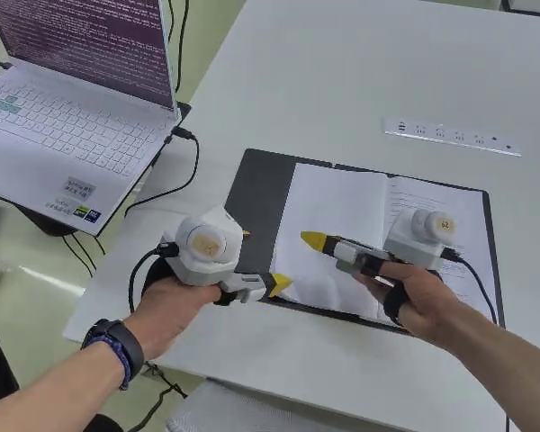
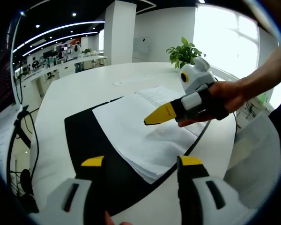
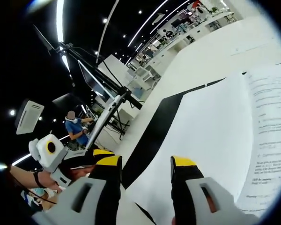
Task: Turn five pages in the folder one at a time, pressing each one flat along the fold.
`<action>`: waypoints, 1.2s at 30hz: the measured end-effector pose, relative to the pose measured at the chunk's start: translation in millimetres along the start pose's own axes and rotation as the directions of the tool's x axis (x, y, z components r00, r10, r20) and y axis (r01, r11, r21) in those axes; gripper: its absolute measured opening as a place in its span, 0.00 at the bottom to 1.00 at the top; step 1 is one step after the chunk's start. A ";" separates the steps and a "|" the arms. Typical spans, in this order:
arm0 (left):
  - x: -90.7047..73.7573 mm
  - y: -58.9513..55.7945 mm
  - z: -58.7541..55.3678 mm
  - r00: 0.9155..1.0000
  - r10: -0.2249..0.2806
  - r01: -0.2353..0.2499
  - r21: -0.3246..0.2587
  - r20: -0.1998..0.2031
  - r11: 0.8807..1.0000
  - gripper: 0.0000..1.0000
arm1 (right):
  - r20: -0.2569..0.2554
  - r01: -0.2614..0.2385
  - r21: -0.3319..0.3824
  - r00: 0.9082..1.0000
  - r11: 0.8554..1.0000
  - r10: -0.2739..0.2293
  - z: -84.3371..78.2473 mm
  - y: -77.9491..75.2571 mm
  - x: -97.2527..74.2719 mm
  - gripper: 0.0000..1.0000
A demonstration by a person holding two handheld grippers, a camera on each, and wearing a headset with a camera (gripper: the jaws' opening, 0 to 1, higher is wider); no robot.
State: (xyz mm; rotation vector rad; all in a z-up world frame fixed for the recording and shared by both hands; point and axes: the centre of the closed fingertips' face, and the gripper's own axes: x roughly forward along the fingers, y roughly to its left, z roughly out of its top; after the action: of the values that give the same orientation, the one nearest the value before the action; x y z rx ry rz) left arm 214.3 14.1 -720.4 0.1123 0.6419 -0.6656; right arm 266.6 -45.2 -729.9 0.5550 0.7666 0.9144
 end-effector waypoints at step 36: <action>50.5 -22.9 -54.7 0.980 -0.021 0.035 0.069 -0.198 0.997 0.00 | 0.031 0.056 -0.013 0.998 0.998 -0.055 15.9 -37.6 -45.4 0.28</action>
State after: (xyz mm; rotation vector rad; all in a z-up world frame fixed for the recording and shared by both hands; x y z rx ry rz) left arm 202.5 -15.0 -791.7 0.2392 0.8109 -0.7103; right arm 280.0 -104.8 -731.3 0.5323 0.7445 0.8576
